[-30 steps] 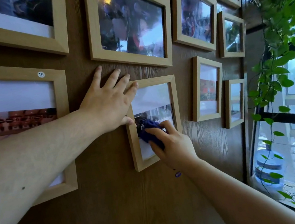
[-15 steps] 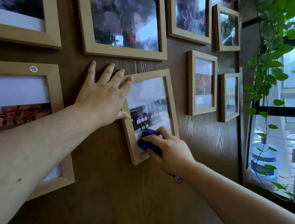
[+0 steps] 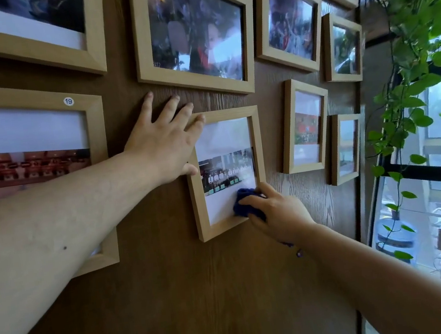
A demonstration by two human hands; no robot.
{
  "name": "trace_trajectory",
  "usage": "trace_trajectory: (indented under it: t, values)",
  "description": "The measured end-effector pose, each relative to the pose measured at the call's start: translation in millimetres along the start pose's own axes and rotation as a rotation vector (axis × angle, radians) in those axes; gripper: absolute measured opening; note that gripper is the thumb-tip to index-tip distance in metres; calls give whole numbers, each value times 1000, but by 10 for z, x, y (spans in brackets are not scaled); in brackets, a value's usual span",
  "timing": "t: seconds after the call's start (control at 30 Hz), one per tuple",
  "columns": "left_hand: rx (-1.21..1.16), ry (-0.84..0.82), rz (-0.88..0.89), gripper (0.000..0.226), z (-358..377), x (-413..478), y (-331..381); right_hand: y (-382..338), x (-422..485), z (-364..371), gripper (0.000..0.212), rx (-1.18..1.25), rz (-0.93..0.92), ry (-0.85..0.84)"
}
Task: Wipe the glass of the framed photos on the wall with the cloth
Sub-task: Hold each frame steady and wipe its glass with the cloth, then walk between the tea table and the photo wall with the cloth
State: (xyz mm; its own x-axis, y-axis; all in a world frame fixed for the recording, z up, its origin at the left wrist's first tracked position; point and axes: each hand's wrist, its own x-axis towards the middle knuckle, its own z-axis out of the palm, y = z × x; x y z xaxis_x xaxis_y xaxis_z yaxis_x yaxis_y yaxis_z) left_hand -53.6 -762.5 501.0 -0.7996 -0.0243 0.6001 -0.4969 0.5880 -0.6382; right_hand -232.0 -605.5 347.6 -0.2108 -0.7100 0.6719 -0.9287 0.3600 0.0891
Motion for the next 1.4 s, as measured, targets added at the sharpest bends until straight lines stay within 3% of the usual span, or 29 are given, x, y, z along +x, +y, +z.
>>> trace_trajectory:
  t: [0.27, 0.63, 0.9, 1.2, 1.4]
  values:
    - [30, 59, 27, 83, -9, -178, 219, 325, -189, -143, 46, 14, 102, 18]
    - [-339, 61, 198, 73, -28, -74, 1121, 966, -235, -495, 59, -86, 41, 34]
    - [-394, 107, 278, 69, -105, 489, 1755, 1714, -454, -741, 58, -187, 55, 66]
    - [-540, 228, 464, 66, -295, 990, 2587, 2070, -1161, -1096, 58, -313, 209, -4]
    - [-673, 351, 603, 65, -421, 1080, 2959, 1849, -1675, -1480, 57, -460, 411, -81]
